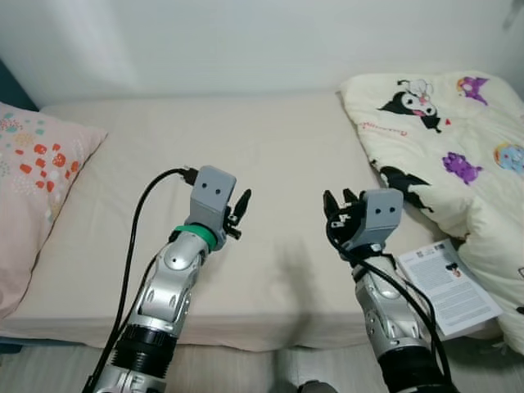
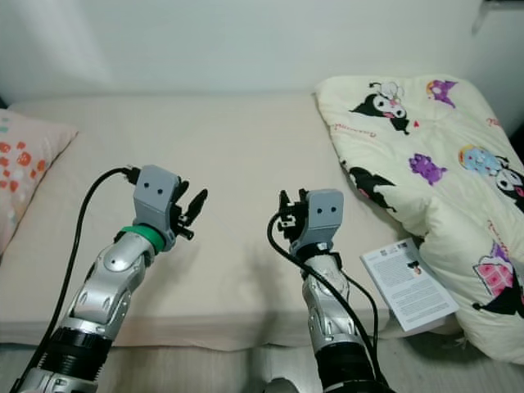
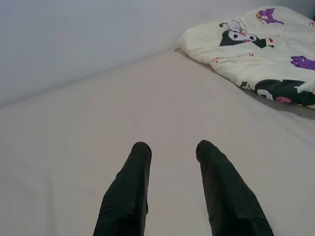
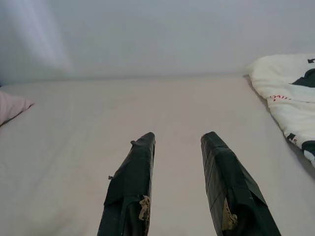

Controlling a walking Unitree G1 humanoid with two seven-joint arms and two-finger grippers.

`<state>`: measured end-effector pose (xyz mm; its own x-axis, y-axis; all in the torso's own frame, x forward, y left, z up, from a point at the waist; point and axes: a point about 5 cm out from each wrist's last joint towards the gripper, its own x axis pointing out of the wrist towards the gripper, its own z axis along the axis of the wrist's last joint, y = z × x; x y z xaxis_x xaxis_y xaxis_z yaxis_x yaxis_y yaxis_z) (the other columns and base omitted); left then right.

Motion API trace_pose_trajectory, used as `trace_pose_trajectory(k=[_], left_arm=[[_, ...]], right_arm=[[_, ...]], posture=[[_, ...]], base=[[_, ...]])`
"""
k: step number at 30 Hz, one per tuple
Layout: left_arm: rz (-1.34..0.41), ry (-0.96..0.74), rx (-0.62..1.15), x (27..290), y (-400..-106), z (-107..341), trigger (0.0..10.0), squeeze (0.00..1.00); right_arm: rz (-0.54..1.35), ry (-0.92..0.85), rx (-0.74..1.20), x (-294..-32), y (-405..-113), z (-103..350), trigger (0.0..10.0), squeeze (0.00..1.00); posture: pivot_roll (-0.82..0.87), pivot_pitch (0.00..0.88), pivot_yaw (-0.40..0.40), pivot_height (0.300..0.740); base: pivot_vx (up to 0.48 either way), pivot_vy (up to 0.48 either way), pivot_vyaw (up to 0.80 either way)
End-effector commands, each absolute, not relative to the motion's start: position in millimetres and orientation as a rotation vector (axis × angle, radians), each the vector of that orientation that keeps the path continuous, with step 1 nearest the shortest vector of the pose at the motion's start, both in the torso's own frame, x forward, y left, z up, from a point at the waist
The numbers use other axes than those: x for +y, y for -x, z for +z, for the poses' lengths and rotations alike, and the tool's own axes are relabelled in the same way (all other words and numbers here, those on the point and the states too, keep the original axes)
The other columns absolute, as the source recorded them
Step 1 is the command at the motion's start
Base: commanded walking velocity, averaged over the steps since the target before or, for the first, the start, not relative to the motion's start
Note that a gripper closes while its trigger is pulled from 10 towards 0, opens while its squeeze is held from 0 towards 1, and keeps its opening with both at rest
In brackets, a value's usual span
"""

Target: Clean up the room

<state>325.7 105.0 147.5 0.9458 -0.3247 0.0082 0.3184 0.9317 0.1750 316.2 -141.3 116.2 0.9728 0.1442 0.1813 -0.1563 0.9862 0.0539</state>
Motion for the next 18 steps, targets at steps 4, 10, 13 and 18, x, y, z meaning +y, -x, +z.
trace_pose_trajectory(k=[4,10,13,18], left_arm=[[-0.324,-0.182,-0.025,106.1,-324.7,143.6,10.0,0.00],[-0.324,-0.180,-0.025,105.5,-324.4,143.5,10.0,0.00],[-0.327,-0.178,-0.025,104.7,-323.5,143.1,10.0,0.00],[-0.332,-0.160,-0.024,104.1,-322.3,142.9,10.0,0.00]], right_arm=[[0.154,-0.071,-0.158,-140.8,-314.1,111.0,10.0,0.00],[0.154,-0.068,-0.157,-141.4,-314.1,111.0,10.0,0.00],[0.154,-0.066,-0.157,-142.3,-313.6,110.8,10.0,0.00],[0.154,-0.065,-0.155,-142.5,-313.4,110.3,10.0,0.00]], posture=[[-0.13,0.019,0.102,0.740],[-0.13,0.020,0.100,0.740],[-0.13,0.021,0.099,0.740],[-0.13,0.023,0.098,0.740]], base=[[0.182,0.000,0.00],[0.000,-0.214,0.00],[0.000,-0.275,0.00],[0.000,-0.168,0.00]])
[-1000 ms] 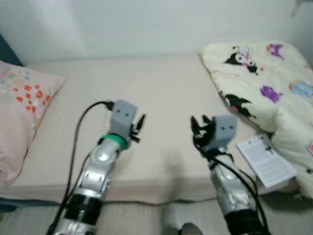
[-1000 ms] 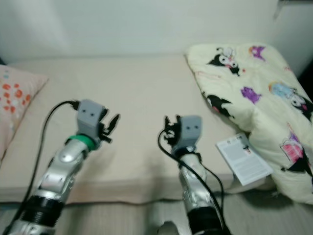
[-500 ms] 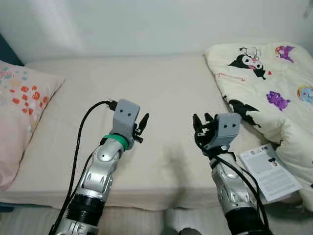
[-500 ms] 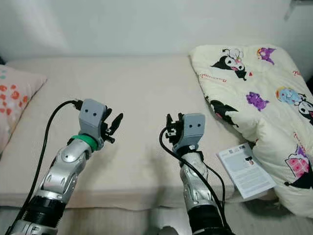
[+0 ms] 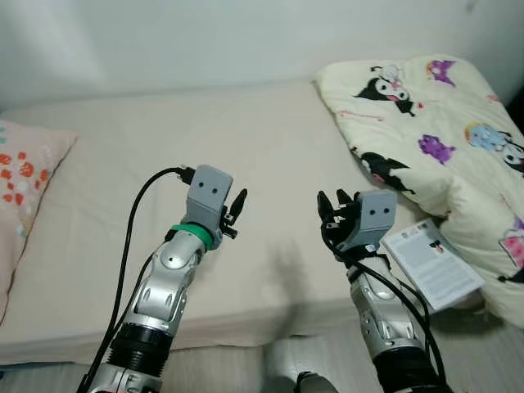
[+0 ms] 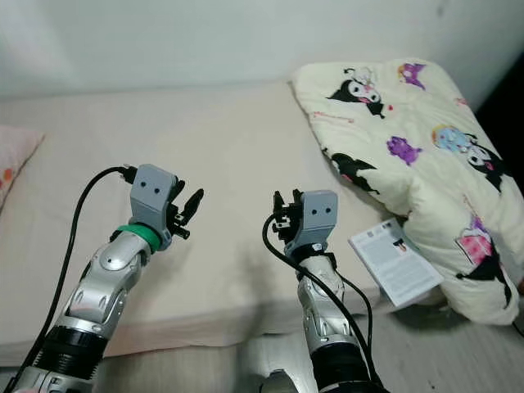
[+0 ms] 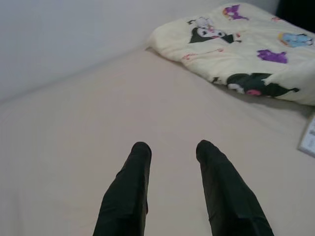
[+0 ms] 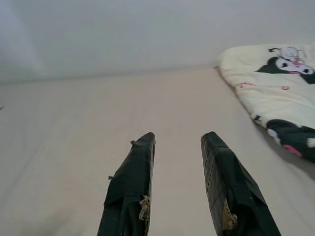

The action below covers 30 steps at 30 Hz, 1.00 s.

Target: Clean up the room

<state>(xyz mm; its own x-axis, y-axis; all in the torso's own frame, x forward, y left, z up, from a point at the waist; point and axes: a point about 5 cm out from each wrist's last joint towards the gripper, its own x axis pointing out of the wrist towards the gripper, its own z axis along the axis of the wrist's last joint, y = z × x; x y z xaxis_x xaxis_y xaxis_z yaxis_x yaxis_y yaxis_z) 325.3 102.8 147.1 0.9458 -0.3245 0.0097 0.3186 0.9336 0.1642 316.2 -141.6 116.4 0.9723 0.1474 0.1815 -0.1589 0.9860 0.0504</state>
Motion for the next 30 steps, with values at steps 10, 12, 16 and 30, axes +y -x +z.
trace_pose_trajectory(k=[10,12,16,30], left_arm=[[-0.348,-0.155,-0.021,101.8,-319.7,141.5,10.0,0.00],[-0.350,-0.155,-0.018,101.8,-319.2,140.7,10.0,0.00],[-0.351,-0.154,-0.016,101.7,-319.2,140.6,10.0,0.00],[-0.348,-0.160,-0.011,102.2,-318.3,139.5,10.0,0.00]], right_arm=[[0.156,-0.063,-0.154,-143.0,-312.2,109.8,10.0,0.00],[0.159,-0.062,-0.153,-142.6,-311.8,110.0,10.0,0.00],[0.162,-0.061,-0.153,-142.2,-312.1,110.2,10.0,0.00],[0.167,-0.058,-0.152,-142.3,-311.4,110.1,10.0,0.00]], posture=[[-0.14,0.027,0.095,0.740],[-0.14,0.028,0.093,0.740],[-0.14,0.027,0.092,0.740],[-0.14,0.028,0.088,0.740]], base=[[0.000,0.000,0.00],[0.000,0.000,0.00],[0.000,0.000,0.00],[0.000,0.000,0.00]])
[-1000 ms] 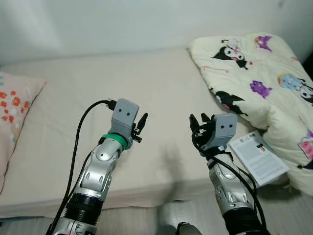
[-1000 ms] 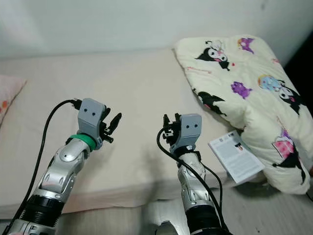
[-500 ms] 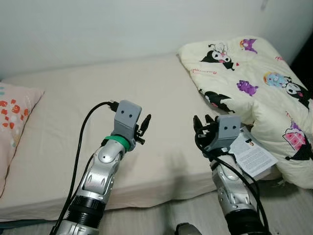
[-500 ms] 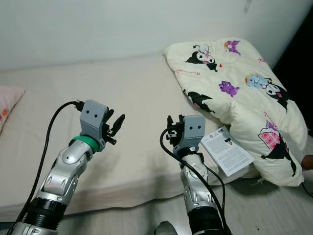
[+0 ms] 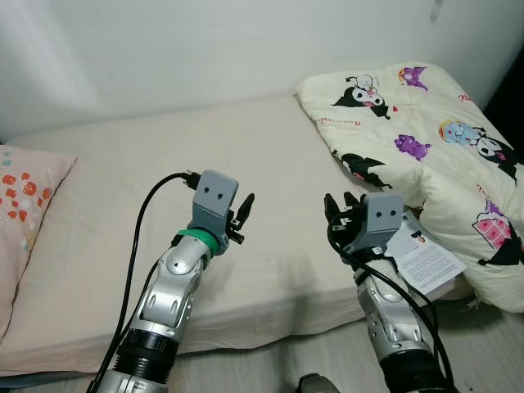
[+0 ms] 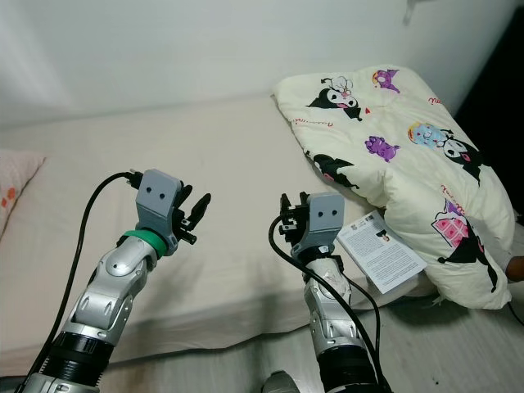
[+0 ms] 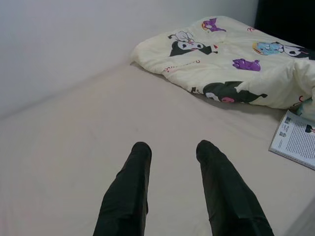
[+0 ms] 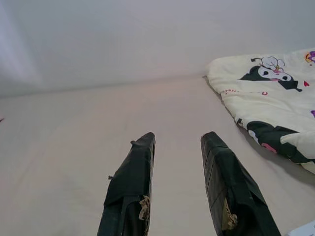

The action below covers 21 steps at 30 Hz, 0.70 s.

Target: Clean up the room

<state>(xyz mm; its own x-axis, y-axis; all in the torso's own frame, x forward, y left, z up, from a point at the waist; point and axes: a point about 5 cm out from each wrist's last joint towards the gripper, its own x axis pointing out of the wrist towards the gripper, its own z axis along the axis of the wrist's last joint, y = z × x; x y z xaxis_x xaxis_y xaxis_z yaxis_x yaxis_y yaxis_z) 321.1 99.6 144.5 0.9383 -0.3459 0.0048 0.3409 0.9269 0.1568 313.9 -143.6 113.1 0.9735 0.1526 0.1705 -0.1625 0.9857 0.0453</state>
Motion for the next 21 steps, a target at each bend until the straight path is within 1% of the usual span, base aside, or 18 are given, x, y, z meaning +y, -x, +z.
trace_pose_trajectory(k=[1,13,14,21], left_arm=[[-0.347,-0.160,-0.009,102.5,-318.0,138.8,10.0,0.00],[-0.322,-0.155,0.005,108.3,-318.2,135.7,10.0,0.00],[-0.320,-0.155,0.006,108.7,-318.1,135.6,10.0,0.00],[-0.318,-0.156,0.011,108.6,-316.9,134.4,10.0,0.00]], right_arm=[[0.168,-0.058,-0.152,-142.2,-311.3,110.2,10.0,0.00],[0.177,-0.060,-0.145,-140.9,-311.9,109.6,10.0,0.00],[0.178,-0.060,-0.145,-140.7,-312.0,110.0,10.0,0.00],[0.183,-0.061,-0.143,-140.4,-312.2,110.7,10.0,0.00]], posture=[[-0.14,0.030,0.087,0.740],[-0.13,0.041,0.081,0.740],[-0.13,0.052,0.080,0.740],[-0.13,0.048,0.077,0.740]], base=[[0.000,0.000,0.00],[0.000,0.000,0.00],[0.000,0.000,0.00],[0.000,0.000,0.00]])
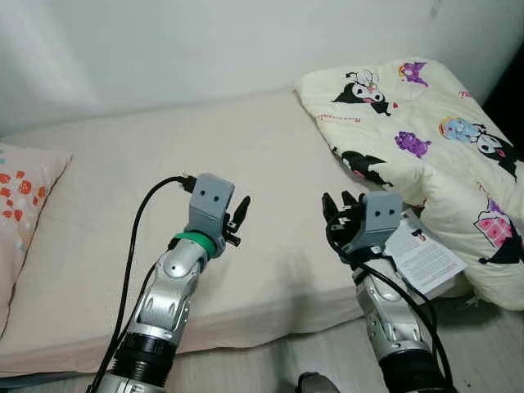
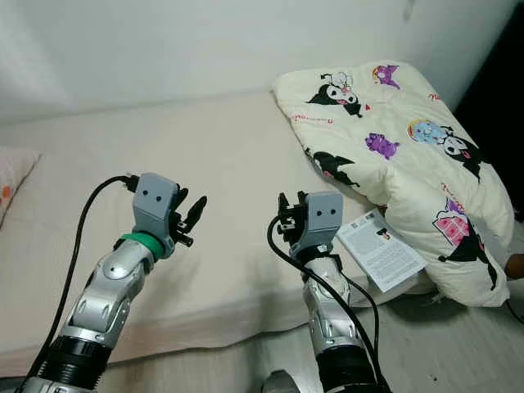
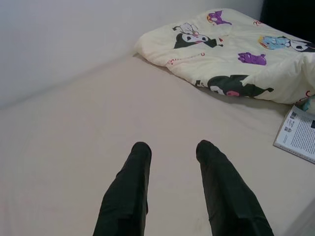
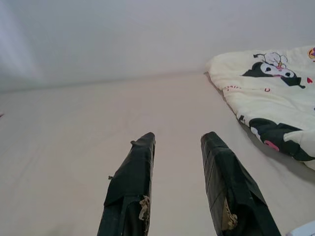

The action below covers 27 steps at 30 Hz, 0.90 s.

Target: Clean up the room

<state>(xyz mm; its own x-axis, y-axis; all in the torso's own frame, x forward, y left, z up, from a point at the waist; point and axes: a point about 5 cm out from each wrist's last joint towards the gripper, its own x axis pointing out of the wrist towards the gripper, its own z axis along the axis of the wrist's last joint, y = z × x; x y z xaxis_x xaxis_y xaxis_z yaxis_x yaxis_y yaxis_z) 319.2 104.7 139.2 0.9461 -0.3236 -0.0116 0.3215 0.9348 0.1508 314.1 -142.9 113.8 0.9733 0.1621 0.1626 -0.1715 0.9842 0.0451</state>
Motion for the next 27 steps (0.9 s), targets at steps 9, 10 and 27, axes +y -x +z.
trace_pose_trajectory(k=[9,10,27], left_arm=[[-0.294,-0.164,0.051,118.4,-313.5,125.9,10.0,0.00],[-0.292,-0.159,0.053,119.0,-312.7,124.9,10.0,0.00],[-0.287,-0.136,0.053,117.7,-306.7,123.2,10.0,0.00]], right_arm=[[0.192,-0.073,-0.133,-139.9,-310.1,109.2,10.0,0.00],[0.198,-0.073,-0.133,-139.5,-309.4,108.8,10.0,0.00],[0.212,-0.067,-0.115,-136.6,-302.7,103.5,10.0,0.00]], posture=[[-0.14,0.077,0.078,0.740],[-0.13,0.072,0.073,0.740],[-0.14,0.078,0.063,0.740]], base=[[0.000,0.000,0.00],[0.000,0.000,0.00],[0.000,0.000,0.00]])
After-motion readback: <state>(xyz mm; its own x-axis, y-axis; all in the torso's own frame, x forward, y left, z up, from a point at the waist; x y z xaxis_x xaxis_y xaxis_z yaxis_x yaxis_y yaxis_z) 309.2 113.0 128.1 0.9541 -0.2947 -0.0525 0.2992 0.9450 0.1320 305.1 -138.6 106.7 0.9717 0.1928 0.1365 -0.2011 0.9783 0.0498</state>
